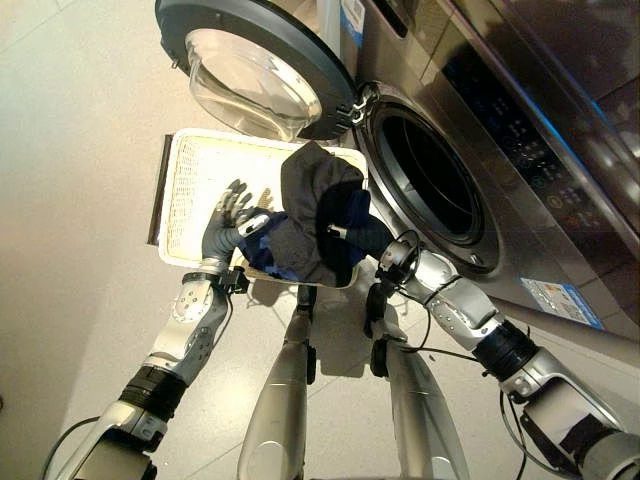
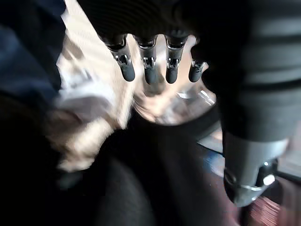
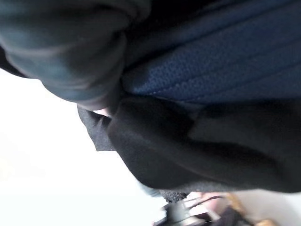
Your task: Put the clothes into the washing machine.
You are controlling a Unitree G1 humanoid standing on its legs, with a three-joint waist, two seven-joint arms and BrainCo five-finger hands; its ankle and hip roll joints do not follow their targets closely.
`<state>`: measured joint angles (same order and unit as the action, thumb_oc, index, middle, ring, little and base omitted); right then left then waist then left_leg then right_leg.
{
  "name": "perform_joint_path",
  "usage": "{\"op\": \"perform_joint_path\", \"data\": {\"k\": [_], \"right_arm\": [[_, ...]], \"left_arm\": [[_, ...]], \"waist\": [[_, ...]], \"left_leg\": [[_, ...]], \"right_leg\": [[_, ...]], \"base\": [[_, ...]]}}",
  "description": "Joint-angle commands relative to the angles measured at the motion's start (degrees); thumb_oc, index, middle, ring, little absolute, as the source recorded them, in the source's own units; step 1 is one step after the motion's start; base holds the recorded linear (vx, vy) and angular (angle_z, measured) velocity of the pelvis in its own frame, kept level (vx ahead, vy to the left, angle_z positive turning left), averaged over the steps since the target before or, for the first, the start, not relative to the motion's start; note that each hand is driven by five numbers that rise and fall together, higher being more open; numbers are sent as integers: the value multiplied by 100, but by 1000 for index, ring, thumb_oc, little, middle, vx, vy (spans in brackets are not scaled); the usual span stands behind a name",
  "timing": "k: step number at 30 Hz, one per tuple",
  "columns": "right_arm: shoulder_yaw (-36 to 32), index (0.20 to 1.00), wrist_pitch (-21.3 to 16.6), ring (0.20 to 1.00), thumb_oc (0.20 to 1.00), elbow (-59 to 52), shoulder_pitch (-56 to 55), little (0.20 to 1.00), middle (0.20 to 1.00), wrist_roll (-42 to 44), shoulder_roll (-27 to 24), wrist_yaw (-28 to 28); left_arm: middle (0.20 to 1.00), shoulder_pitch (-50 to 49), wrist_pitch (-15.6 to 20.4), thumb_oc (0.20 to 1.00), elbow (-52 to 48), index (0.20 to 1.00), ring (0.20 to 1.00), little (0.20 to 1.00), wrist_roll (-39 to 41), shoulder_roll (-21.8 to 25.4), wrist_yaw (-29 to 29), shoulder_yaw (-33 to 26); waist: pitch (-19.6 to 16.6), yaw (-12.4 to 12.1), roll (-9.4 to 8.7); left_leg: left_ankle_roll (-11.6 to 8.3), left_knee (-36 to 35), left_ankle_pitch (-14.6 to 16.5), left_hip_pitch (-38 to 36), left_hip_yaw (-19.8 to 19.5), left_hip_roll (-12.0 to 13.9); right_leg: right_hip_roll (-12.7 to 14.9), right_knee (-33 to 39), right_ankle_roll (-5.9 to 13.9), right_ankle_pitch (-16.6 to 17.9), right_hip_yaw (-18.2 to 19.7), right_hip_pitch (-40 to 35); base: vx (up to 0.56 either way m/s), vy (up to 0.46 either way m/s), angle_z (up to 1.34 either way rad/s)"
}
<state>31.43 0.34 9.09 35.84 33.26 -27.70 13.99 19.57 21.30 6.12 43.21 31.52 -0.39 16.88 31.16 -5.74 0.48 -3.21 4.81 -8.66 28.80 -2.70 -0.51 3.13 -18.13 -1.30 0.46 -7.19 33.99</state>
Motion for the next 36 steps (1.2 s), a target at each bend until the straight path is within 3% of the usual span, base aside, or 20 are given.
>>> {"op": "perform_joint_path", "data": {"k": [1, 3, 7, 11, 20, 26, 32, 36], "right_arm": [[-12, 200, -217, 200, 200, -574, 48, 200, 200, -3, 48, 413], [13, 200, -247, 200, 200, -537, 61, 200, 200, -102, -21, 511], [95, 200, -229, 200, 200, -612, 88, 200, 200, -140, -303, 634], [127, 200, -185, 200, 200, -743, -14, 200, 200, -145, -535, 766], [185, 200, -309, 200, 200, -860, -212, 200, 200, -201, -757, 1008], [327, 200, -353, 200, 200, -1071, -102, 200, 200, 71, -1033, 1159], [542, 200, -468, 200, 200, -1172, 79, 200, 200, 374, -1228, 1222], [552, 200, -479, 200, 200, -1171, 86, 200, 200, 390, -1232, 1226]], "left_arm": [[1000, 144, 102, 1000, -489, 1000, 1000, 1000, -1469, 227, 515, -28], [1000, 334, -202, 1000, -473, 1000, 1000, 1000, -2395, 508, 1106, 19], [1000, 672, -831, 1000, -538, 1000, 1000, 1000, -3333, 1100, 1181, 53], [1000, 837, -1050, 1000, -616, 1000, 1000, 1000, -3506, 1422, 1188, 79], [1000, 1111, -1583, 1000, -477, 1000, 1000, 1000, -4004, 1595, 1097, 370], [1000, 1543, -1985, 1000, -425, 1000, 1000, 1000, -4719, 2045, 261, 938], [1000, 2132, -2176, 1000, -450, 1000, 1000, 1000, -4388, 2280, -777, 1684], [1000, 2159, -2187, 1000, -443, 1000, 1000, 1000, -4369, 2281, -831, 1721]], "waist": [[-137, 126, 187], [-137, 134, 208], [-137, 160, 228], [-137, 215, 240], [-137, 341, 235], [-137, 428, 230], [-137, 526, 240], [-137, 528, 240]], "left_leg": [[650, 599, 328, 198, 429, -648], [657, 601, 322, 205, 399, -674], [654, 590, 319, 184, 375, -692], [647, 591, 324, 160, 391, -693], [629, 595, 303, 198, 405, -690], [617, 501, 261, 195, 444, -670], [603, 456, 235, 200, 524, -635], [601, 455, 233, 202, 528, -632]], "right_leg": [[44, 768, 329, 539, -488, -332], [37, 755, 333, 535, -470, -317], [41, 782, 361, 553, -431, -330], [44, 820, 379, 580, -377, -351], [18, 858, 415, 627, -246, -311], [-1, 978, 453, 711, -170, -308], [7, 1036, 492, 773, -138, -294], [8, 1038, 493, 776, -137, -292]], "base": [[2, -21, 16], [-7, -18, 13], [-6, -20, 8], [-1, -5, 7], [-1, 0, 1], [-6, 1, -2], [-13, 2, -3], [0, 0, 0]]}}
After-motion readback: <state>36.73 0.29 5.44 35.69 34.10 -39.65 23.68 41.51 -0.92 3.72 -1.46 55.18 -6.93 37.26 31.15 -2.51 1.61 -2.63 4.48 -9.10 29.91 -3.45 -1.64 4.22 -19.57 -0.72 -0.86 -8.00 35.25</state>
